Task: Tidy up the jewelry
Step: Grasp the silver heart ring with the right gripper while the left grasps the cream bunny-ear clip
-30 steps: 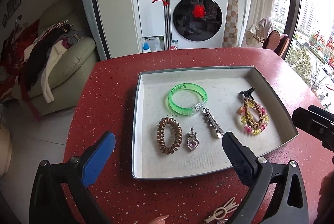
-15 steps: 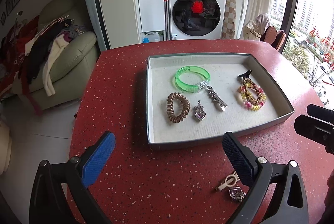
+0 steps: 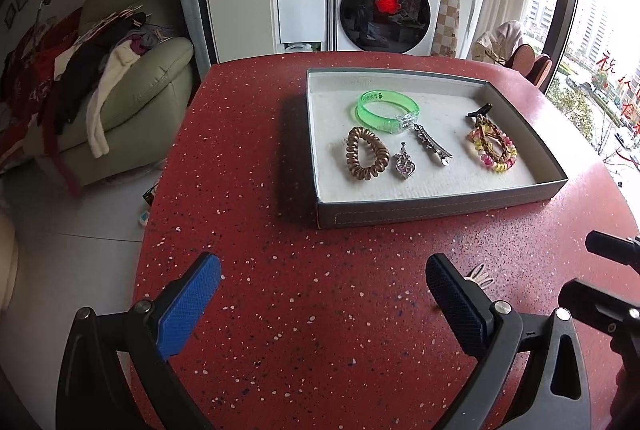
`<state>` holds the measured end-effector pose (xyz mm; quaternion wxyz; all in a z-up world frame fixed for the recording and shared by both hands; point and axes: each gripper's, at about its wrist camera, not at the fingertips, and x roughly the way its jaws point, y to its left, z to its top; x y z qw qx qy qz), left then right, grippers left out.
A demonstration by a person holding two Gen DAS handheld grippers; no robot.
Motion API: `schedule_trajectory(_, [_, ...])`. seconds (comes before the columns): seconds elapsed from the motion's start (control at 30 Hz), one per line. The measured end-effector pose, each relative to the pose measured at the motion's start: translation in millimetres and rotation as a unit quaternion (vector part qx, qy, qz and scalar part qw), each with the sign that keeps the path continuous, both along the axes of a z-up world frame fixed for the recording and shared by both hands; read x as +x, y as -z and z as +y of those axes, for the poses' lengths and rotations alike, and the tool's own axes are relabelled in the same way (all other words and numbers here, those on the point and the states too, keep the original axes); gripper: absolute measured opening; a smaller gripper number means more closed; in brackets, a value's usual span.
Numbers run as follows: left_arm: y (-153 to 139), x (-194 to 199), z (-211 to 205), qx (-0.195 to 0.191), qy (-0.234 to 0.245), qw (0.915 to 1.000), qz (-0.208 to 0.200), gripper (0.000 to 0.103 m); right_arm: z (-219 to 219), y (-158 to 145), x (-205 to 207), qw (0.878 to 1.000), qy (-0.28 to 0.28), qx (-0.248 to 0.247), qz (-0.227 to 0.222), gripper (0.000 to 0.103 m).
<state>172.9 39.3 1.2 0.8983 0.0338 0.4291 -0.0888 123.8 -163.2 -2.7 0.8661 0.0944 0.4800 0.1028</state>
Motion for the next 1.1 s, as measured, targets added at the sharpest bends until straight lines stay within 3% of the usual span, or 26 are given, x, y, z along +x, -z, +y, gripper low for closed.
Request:
schedule_trajectory(0.33, [12, -2, 13, -0.004, -0.013, 0.9998, 0.017, 0.103, 23, 20, -8, 1.000, -0.021, -0.013, 0.016, 0.102])
schedule_trajectory(0.43, [14, -1, 13, -0.004, -0.011, 0.9998, 0.018, 0.103, 34, 23, -8, 0.999, -0.032, -0.028, 0.014, 0.092])
schedule_trajectory(0.6, [15, 1, 12, -0.008, -0.009, 0.9997, 0.023, 0.103, 45, 32, -4, 0.998, -0.045, -0.042, 0.017, 0.065])
schedule_trajectory(0.93, [18, 6, -3, -0.007, 0.014, 0.9994, 0.031, 0.103, 55, 37, -5, 0.997, -0.052, -0.057, -0.004, 0.039])
schedule_trajectory(1.0, [18, 6, -8, -0.006, 0.019, 0.9993, 0.032, 0.103, 55, 37, -5, 0.997, -0.056, -0.056, -0.005, 0.019])
schedule_trajectory(1.1, [18, 6, -13, -0.005, 0.026, 0.9991, 0.032, 0.103, 54, 37, -8, 0.997, -0.054, -0.060, -0.010, 0.016])
